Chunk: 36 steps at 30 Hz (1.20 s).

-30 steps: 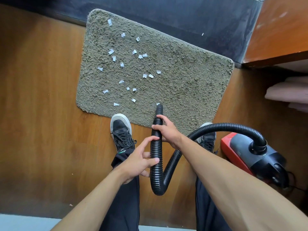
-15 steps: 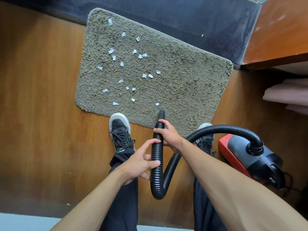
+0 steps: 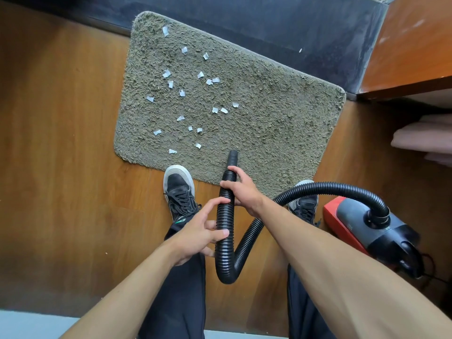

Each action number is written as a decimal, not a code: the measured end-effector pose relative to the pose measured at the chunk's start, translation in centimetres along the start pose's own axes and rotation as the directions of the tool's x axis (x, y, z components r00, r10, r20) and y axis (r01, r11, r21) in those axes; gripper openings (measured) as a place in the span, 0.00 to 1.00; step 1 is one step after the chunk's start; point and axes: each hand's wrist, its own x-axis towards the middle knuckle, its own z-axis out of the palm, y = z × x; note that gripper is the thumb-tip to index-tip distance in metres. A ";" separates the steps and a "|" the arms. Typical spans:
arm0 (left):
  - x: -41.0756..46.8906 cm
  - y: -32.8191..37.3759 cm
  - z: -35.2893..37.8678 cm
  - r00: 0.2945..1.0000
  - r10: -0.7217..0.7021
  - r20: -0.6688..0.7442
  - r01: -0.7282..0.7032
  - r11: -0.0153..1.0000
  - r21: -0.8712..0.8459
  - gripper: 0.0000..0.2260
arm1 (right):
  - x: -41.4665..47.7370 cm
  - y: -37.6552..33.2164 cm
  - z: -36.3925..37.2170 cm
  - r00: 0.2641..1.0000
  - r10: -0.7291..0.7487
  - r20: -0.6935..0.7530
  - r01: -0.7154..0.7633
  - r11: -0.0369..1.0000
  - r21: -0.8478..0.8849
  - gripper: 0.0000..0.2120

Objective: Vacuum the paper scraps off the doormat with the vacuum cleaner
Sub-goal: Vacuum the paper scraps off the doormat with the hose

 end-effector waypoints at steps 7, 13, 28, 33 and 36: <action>0.8 0.9 -0.1 0.999 0.034 -0.013 -0.034 0.999 -0.009 0.27 | 0.4 -1.4 -0.4 0.997 -0.076 -0.014 0.076 0.997 0.010 0.26; 1.5 2.2 0.4 0.998 0.057 -0.010 -0.056 0.998 0.037 0.27 | 0.6 -1.8 -1.5 0.989 -0.122 -0.086 0.127 0.991 0.051 0.26; 3.5 6.1 -1.1 0.988 0.131 -0.081 -0.127 0.990 0.060 0.27 | 3.5 -8.2 -1.3 0.981 -0.196 -0.009 0.195 0.977 -0.088 0.27; 3.8 6.9 -1.4 0.987 0.141 -0.077 -0.136 0.988 0.068 0.27 | 3.7 -9.1 -1.4 0.982 -0.188 -0.008 0.186 0.978 -0.093 0.27; 3.9 7.0 -1.4 0.989 0.131 -0.072 -0.126 0.990 0.067 0.27 | 3.7 -9.1 -1.6 0.985 -0.171 -0.009 0.169 0.981 -0.097 0.27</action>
